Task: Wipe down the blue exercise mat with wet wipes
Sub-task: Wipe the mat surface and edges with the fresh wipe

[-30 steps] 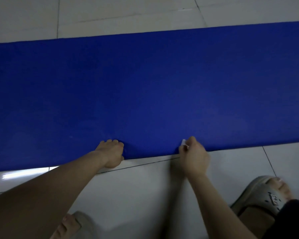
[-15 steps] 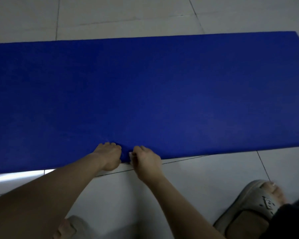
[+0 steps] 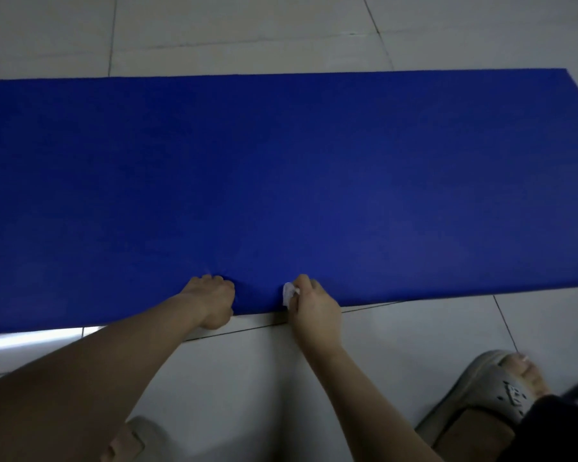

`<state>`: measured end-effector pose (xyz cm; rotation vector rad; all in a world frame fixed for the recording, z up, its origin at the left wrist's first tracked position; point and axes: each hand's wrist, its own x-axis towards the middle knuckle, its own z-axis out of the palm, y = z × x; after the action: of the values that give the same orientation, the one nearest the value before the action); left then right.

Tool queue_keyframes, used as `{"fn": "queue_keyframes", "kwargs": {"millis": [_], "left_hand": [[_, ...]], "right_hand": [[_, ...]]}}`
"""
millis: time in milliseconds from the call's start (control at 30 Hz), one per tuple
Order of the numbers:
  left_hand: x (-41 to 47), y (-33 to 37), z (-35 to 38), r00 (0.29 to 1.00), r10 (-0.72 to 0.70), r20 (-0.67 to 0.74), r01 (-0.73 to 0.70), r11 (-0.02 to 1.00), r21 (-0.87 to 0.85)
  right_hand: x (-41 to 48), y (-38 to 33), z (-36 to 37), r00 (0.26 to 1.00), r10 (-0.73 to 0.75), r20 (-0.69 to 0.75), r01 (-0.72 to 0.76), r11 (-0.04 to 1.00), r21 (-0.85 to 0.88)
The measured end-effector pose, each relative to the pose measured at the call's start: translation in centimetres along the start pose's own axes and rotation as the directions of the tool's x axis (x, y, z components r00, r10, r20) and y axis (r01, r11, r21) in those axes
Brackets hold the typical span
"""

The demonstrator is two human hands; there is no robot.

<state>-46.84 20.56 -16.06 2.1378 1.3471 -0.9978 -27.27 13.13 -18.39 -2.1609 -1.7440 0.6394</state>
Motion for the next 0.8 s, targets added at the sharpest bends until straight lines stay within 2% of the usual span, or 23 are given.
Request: {"fn": "queue_keyframes", "kwargs": {"millis": [233,367,433,533,633,733,800], "left_hand": [[0.3,0.2,0.2,0.999,-0.02,-0.025,0.02,1.0,0.008],[0.2,0.0,0.3,0.999,-0.006,-0.033,0.006,1.0,-0.003],[0.1,-0.1,0.3,0.999,0.01,-0.033,-0.01,1.0,-0.006],[0.2,-0.2,0.5,0.999,0.023,-0.037,-0.024,1.0,-0.011],[0.3,-0.2,0.6,0.999,0.025,-0.039,-0.026,1.0,-0.011],[0.3,-0.2,0.6,0.999,0.016,-0.032,-0.016,1.0,-0.011],[0.2,-0.2,0.8,1.0,0.008,-0.026,-0.008,1.0,-0.022]], "right_hand": [[-1.3,-4.9,3.4,0.991,-0.128,0.034,0.128,0.992,0.014],[-0.3,-4.0,3.2,0.984,-0.172,0.053,0.173,0.985,-0.024],[0.4,-2.4,2.3,0.984,-0.177,0.007,0.177,0.982,-0.065],[1.0,2.4,0.0,0.99,-0.068,-0.126,0.06,0.996,-0.068],[0.6,6.8,-2.7,0.984,0.086,-0.157,-0.093,0.995,-0.04],[0.6,6.0,-2.6,0.962,0.192,-0.195,-0.182,0.981,0.068],[0.4,3.4,-1.0,0.977,0.173,-0.126,-0.159,0.981,0.115]]}}
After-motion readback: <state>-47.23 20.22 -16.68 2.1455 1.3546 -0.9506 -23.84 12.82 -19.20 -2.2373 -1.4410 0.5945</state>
